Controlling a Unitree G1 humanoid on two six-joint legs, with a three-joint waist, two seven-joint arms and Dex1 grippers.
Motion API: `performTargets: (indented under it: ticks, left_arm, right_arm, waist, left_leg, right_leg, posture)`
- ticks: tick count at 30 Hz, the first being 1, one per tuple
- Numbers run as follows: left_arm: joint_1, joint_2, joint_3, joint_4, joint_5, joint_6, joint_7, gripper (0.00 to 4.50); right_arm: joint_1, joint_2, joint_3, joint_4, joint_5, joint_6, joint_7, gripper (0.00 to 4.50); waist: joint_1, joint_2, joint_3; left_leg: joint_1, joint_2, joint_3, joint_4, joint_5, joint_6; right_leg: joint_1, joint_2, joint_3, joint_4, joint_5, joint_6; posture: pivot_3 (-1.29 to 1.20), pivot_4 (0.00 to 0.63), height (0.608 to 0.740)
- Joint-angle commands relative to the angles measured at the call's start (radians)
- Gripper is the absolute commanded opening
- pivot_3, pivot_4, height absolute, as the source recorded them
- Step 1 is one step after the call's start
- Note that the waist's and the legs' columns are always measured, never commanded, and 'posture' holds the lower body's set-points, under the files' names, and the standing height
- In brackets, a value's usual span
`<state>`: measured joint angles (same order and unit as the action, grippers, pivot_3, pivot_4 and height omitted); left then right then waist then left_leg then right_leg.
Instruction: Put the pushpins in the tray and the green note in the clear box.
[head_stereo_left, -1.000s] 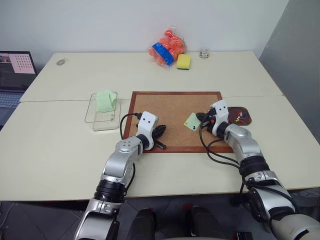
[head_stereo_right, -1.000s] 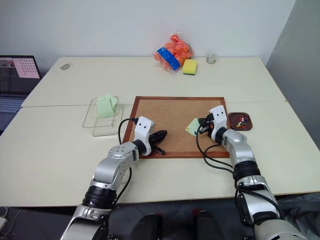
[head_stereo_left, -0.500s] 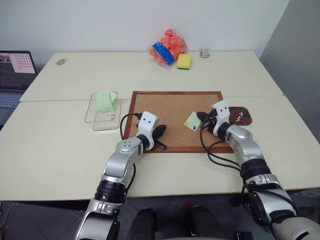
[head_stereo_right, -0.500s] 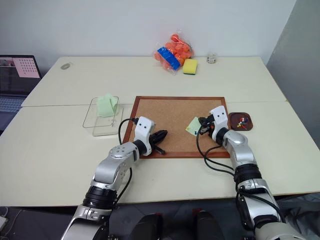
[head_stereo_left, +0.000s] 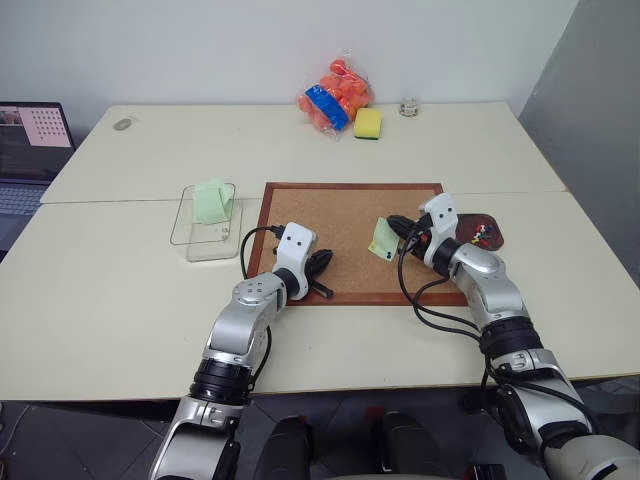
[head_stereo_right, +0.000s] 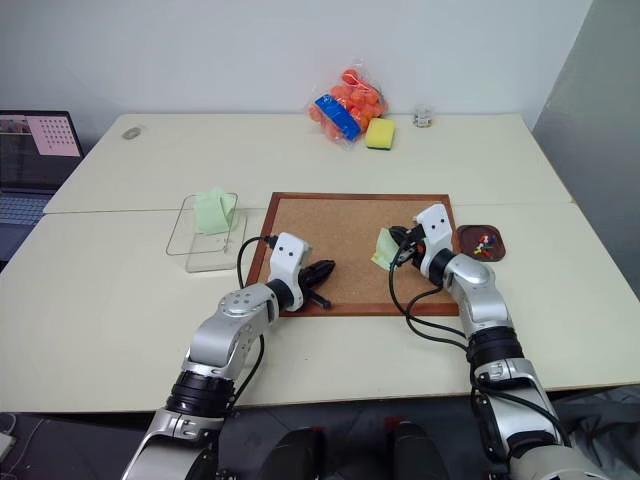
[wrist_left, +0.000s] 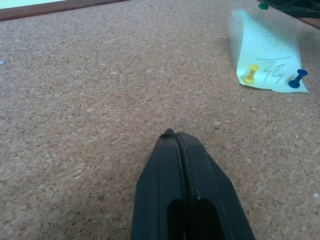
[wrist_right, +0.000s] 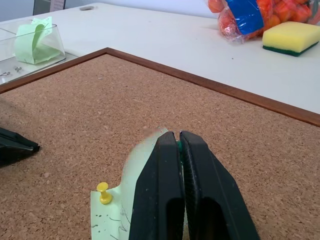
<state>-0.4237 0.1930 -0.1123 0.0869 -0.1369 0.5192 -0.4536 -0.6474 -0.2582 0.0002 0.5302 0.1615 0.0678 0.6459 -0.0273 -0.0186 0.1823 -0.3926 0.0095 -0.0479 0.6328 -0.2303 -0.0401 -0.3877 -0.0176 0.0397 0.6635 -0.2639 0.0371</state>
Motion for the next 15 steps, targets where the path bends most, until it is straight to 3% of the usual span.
performTargets:
  ticks: [1,7,15]
  left_arm:
    - [0.021,-0.006,-0.029,0.032,0.001,0.031,-0.015,0.00]
    - [0.019,-0.005,-0.028,0.037,0.001,0.029,-0.017,0.00]
    - [0.020,-0.003,-0.027,0.041,0.002,0.027,-0.019,0.00]
  right_arm:
    - [0.011,-0.013,-0.027,-0.064,0.028,0.042,-0.005,0.06]
    - [0.044,-0.029,-0.081,-0.131,0.076,0.116,-0.029,0.06]
    - [0.039,-0.105,-0.212,-0.152,0.086,0.159,-0.182,0.06]
  waist:
    - [0.000,0.000,0.000]
    - [0.001,0.000,0.000]
    - [0.002,0.000,0.000]
  left_leg:
    - [0.000,0.000,0.000,0.000,0.000,0.000]
    - [0.000,0.000,0.000,0.000,0.000,0.000]
    - [-0.001,0.000,0.000,0.000,0.000,0.000]
  right_leg:
    - [0.000,0.000,0.000,0.000,0.000,0.000]
    - [0.000,0.000,0.000,0.000,0.000,0.000]
    - [0.000,-0.001,0.000,0.000,0.000,0.000]
  posture:
    - [0.00,0.150,0.740]
    - [0.00,0.150,0.740]
    - [0.00,0.150,0.740]
